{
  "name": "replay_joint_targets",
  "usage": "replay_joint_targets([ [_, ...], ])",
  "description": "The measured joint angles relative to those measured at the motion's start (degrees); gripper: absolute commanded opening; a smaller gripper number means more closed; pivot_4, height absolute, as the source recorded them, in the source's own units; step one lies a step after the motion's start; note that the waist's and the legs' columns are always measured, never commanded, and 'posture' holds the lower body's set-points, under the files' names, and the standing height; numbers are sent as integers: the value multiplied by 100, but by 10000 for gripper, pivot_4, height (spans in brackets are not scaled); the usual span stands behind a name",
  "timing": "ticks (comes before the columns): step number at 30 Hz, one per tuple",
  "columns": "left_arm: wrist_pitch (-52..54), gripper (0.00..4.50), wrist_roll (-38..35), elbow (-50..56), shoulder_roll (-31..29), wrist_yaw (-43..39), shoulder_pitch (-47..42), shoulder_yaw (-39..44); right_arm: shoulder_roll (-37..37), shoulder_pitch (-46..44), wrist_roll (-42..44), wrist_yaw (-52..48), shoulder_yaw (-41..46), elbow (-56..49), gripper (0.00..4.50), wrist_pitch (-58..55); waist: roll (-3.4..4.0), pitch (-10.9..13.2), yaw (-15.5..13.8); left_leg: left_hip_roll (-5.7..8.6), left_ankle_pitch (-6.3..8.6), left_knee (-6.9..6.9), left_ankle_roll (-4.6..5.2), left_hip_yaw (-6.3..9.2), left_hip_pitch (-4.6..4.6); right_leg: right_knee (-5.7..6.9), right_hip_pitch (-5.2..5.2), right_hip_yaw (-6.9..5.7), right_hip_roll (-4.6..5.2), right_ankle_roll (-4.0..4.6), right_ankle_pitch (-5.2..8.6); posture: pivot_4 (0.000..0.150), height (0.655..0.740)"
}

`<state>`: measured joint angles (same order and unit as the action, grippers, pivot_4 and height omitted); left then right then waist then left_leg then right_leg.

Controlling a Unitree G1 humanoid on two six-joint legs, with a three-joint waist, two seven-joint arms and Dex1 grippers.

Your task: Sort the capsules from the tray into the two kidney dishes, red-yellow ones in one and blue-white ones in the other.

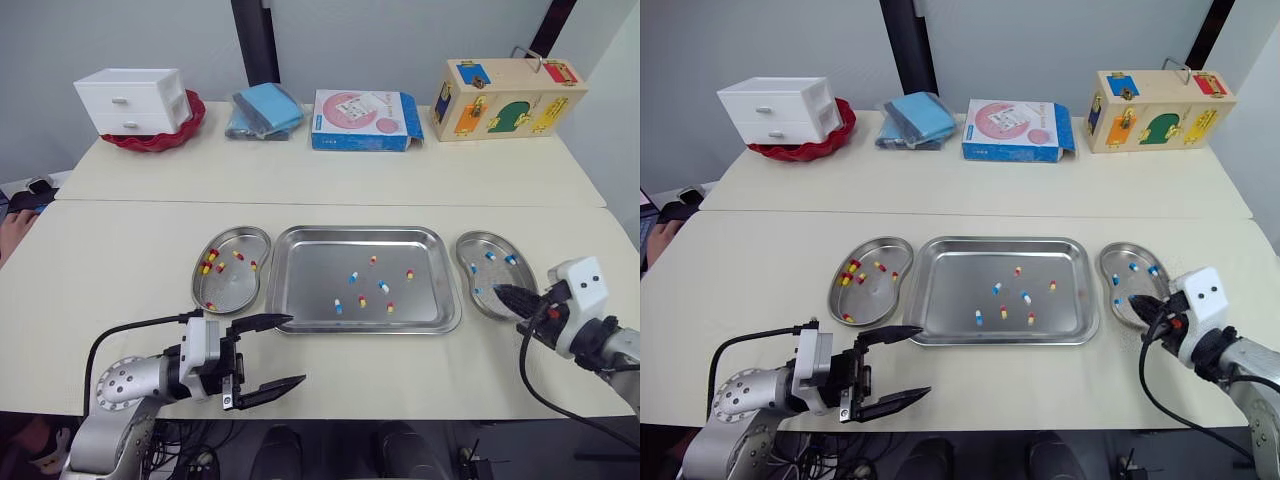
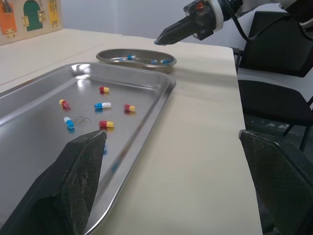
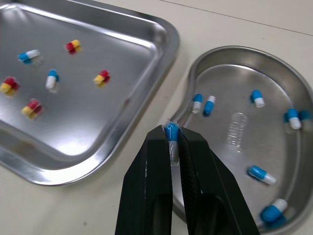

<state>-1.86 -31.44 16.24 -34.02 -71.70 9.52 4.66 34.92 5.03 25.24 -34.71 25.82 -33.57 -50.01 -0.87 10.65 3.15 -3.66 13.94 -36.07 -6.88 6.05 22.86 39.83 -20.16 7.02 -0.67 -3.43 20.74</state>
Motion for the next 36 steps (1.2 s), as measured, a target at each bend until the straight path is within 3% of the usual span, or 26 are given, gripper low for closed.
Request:
replay_joint_targets([
  [23, 62, 45000, -14, 170, 197, 432, -107, -33, 171, -155, -123, 332, -41, 579, 31, 341, 0, 0, -19, 0, 0, -1, 0, 0, -1, -1, 3, 1, 0, 0, 0, 1500, 7400],
  [25, 62, 45000, -14, 171, 208, 471, -107, -34, 170, -160, -115, 372, -41, 597, 7282, 337, 0, 0, -20, 0, 0, -1, 0, 0, -1, 0, 3, 0, 0, 0, 0, 1500, 7400],
  [36, 61, 45000, -13, 173, 231, 482, -117, -46, 168, -230, -35, 538, -13, 598, 36140, 348, 0, 0, -22, 0, 0, -1, 0, 0, -1, 0, 4, 0, 0, 0, 0, 1500, 7400],
])
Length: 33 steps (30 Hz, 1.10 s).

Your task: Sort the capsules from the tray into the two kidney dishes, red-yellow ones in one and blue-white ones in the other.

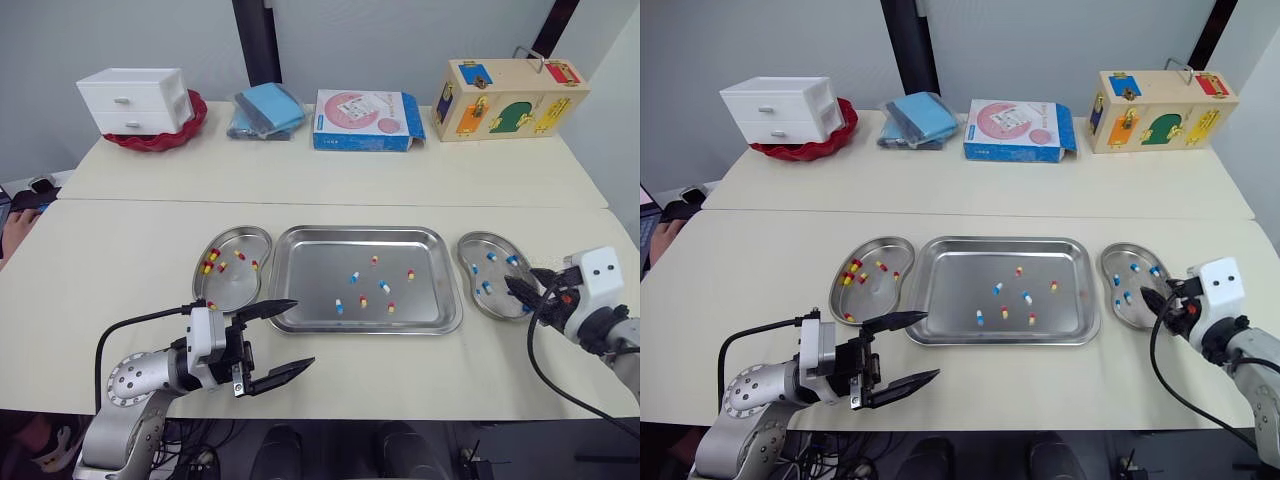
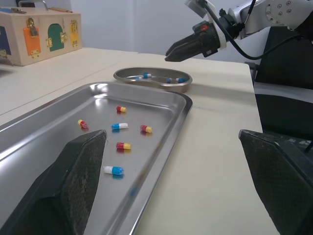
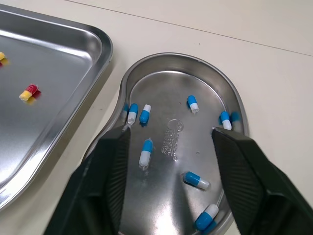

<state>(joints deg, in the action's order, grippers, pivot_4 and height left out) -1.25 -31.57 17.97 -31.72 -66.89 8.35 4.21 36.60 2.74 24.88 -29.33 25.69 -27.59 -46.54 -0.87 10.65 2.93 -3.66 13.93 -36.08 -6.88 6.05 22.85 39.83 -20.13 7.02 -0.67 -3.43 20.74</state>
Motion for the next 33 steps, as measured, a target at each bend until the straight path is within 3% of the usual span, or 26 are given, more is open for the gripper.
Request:
replay_joint_targets([
  [2, -1, 45000, 1, 0, 0, 2, 0, 0, 0, 2, 36, -3, 0, 0, 42820, 43, 0, 0, -1, 0, 0, 0, 0, 0, 0, 0, 0, 0, 0, 0, 0, 1500, 7400],
  [9, 5, 45000, 2, 17, 5, 169, 4, 5, 0, 126, 7, -59, -3, 0, 42820, 612, 0, 0, -3, 0, 0, 0, 0, 0, 0, 1, 0, 0, 0, 0, 0, 1500, 7400],
  [17, 781, 45000, -1, 529, -86, 1349, 303, 570, 146, 632, -200, -614, -7, 42, 42820, 1623, 0, 0, 0, 0, 0, 0, 0, 0, -4, 1, 5, 1, 0, 0, 0, 1500, 7400],
  [24, 1514, 45000, 28, 815, -308, 2139, 1417, 1583, 632, 1434, 69, -1702, 282, -126, 42820, 2038, -2, 1, -24, 1, 0, -2, 0, 1, -6, -2, 10, 1, 2, -1, 1, 1500, 7400],
  [33, 1567, 45000, 26, 633, -327, 1893, 2725, 2362, 1217, 2769, 340, -3302, 1028, -190, 42820, 2288, -11, 3, -60, 0, 1, 0, 1, -1, -17, -27, 27, 1, 1, -2, 2, 1500, 7400],
])
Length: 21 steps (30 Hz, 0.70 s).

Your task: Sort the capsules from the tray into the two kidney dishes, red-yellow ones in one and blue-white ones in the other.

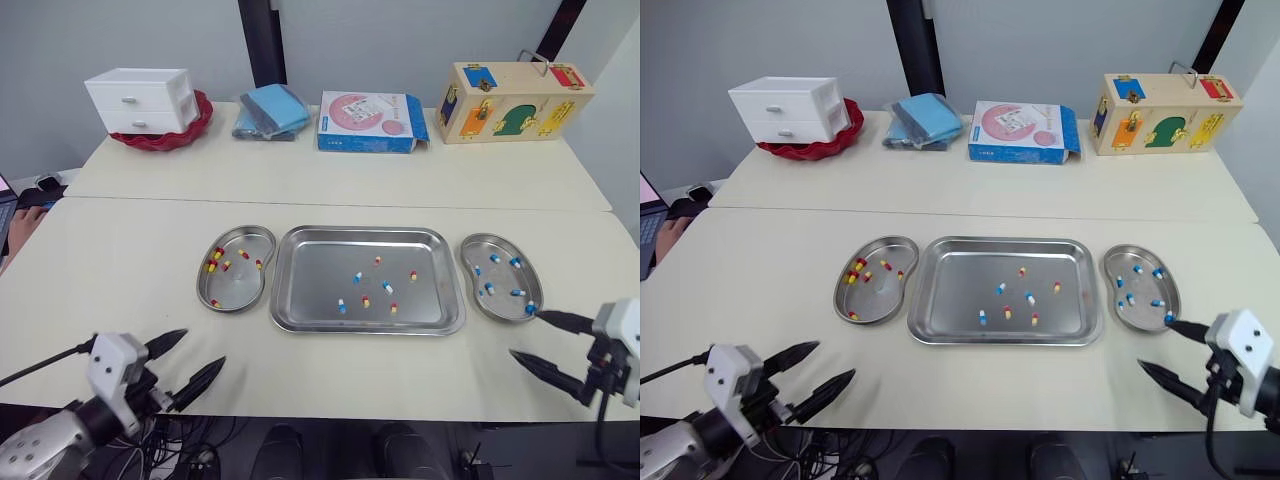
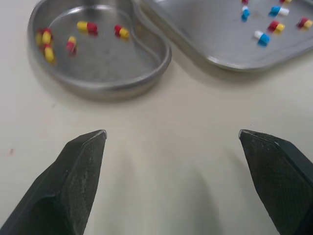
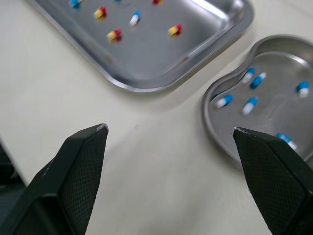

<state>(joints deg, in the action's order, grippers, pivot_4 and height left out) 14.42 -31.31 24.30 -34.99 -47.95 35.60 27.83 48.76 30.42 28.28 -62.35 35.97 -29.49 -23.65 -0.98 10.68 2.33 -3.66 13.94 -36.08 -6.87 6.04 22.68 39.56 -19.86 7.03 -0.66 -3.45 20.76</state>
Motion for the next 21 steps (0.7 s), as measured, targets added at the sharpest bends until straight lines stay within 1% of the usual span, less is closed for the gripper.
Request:
replay_joint_targets([
  [1, -15, 45000, 3, -63, 13, -48, 59, 20, 1, 153, -18, -156, 35, 38, 44004, 102, -3, 0, -1, -1, 0, 0, 0, 0, 0, -5, 2, -1, 0, 0, 0, 1500, 7400],
  [6, -179, 45000, 26, -219, 39, -149, 158, 172, -10, 690, -224, -516, 162, 202, 44004, 359, -12, -4, -30, -1, 0, 0, 0, 1, -1, -26, 15, -1, 0, -2, -1, 1500, 7400],
  [13, -196, 45000, 64, -167, 36, -141, 154, 172, -145, 718, -247, -481, 153, 205, 44004, 508, -12, -4, -45, -2, 1, 1, 1, 1, -6, -40, 26, -1, 0, -5, -3, 1500, 7400],
  [21, 116, 45000, 34, 259, 35, -7, 284, 173, -190, 729, -337, -428, 95, 101, 44004, 588, -12, -5, -47, -2, 1, 1, 1, 1, -7, -45, 31, 0, 1, -7, -5, 1500, 7400],
])
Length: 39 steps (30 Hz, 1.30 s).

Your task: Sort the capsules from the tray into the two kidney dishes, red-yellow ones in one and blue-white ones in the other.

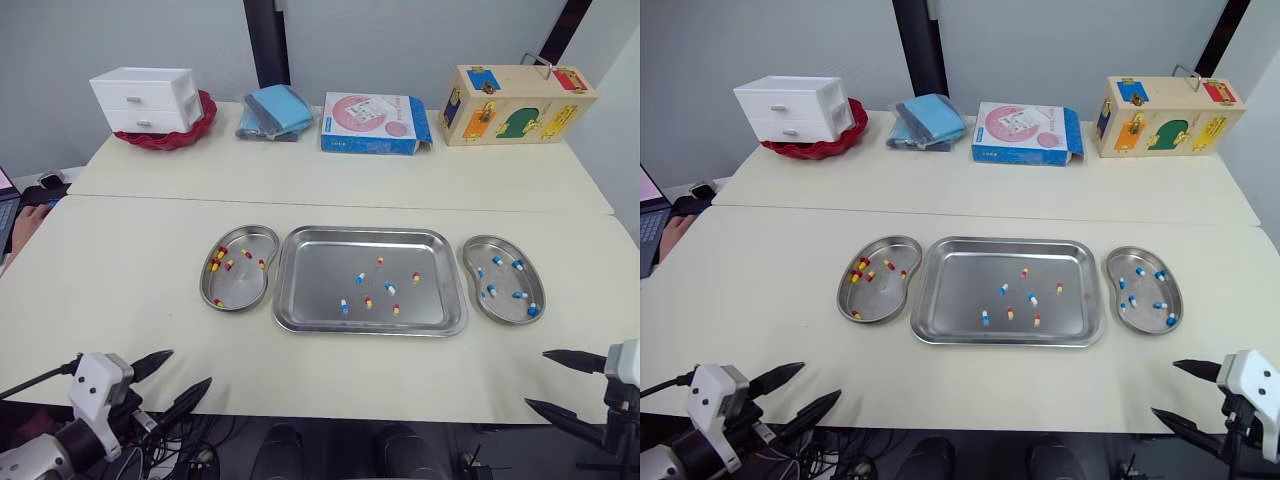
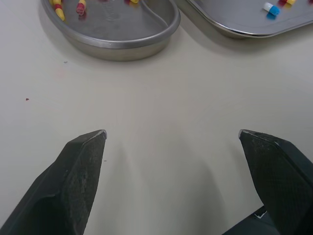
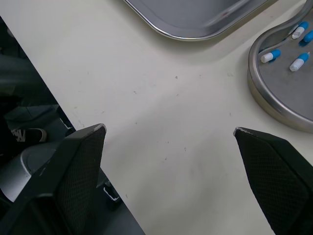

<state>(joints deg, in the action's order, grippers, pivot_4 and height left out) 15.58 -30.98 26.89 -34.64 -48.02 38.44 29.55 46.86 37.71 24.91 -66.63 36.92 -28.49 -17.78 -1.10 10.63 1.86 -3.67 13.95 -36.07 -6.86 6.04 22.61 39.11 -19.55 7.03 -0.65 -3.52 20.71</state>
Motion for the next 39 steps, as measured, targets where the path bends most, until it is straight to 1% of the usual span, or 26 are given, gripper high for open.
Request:
replay_joint_targets([
  [5, 105, 45000, -34, 64, -114, -48, -111, 0, -4, 0, -66, 38, -36, -2, 44004, 0, 0, 0, -1, 0, 0, 0, 0, 1, -2, 0, 1, -2, 0, 0, 0, 1500, 7400],
  [9, -3, 45000, -40, 197, -481, -500, -415, -44, -46, 15, -75, 58, -96, -77, 44004, -4, 0, -1, -3, 0, 0, 0, 0, 0, -2, -2, 5, -2, 0, -1, -1, 1500, 7400],
  [11, 2, 45000, -65, 202, -553, -614, -737, -227, -86, 47, -77, 81, -115, -143, 44004, -9, 6, -3, -12, 1, 0, 0, 0, 1, -4, -3, 7, -3, 1, -1, -1, 1500, 7400],
  [15, 12, 45000, -196, 204, -556, -781, -1461, -689, -193, 67, -76, 188, -185, -307, 44004, -25, 7, -4, -12, 0, 0, 0, 0, 3, -13, -3, 19, -5, 0, -1, -2, 1500, 7400],
  [18, -163, 45000, -157, 190, -486, -932, -1799, -1180, -250, 86, -75, 277, -281, -456, 44004, -49, 11, -6, -13, 0, 0, 0, 0, 2, -14, -3, 20, -4, 0, -1, -2, 1500, 7400],
  [23, -470, 45000, -20, -75, -380, -1130, -2054, -1595, -320, 223, -73, 326, -330, -553, 44004, -52, 14, -8, -4, 0, 0, 0, 0, 3, -18, -2, 23, -3, 0, -1, -2, 1500, 7400],
  [28, -645, 45000, 82, -325, -319, -1156, -2099, -1687, -335, 332, 59, 327, -343, -923, 44004, -145, 16, -9, -3, -1, 0, 0, 0, 3, -19, -2, 24, -4, 0, -1, -2, 1500, 7400],
  [32, -739, 45000, 103, -351, -276, -1137, -2113, -1807, -181, -285, 438, 638, -729, -1535, 44004, -593, 15, -9, 2, -1, 0, -3, 0, 3, -24, -2, 29, -2, 0, -4, -4, 1500, 7400],
  [33, -732, 45000, 105, -351, -270, -1126, -2122, -1823, -117, -668, 615, 831, -909, -1682, 44004, -821, 14, -9, 4, -2, 0, -3, 1, 4, -24, -1, 30, -3, -1, -4, -5, 1500, 7400],
  [36, -724, 45000, 104, -349, -273, -1109, -2170, -1834, -8, -1366, 880, 1216, -1324, -1875, 44004, -1273, 14, -9, -5, -1, 0, -3, 0, 6, -23, -2, 30, -5, -1, -4, -5, 1500, 7400],
  [39, -709, 45000, 96, -331, -276, -1090, -2264, -1875, 7, -2415, 1112, 1844, -2099, -1954, 44004, -2010, 13, -8, -4, 0, -1, -3, 0, 8, -21, -1, 27, -5, 0, -3, -5, 1500, 7400],
])
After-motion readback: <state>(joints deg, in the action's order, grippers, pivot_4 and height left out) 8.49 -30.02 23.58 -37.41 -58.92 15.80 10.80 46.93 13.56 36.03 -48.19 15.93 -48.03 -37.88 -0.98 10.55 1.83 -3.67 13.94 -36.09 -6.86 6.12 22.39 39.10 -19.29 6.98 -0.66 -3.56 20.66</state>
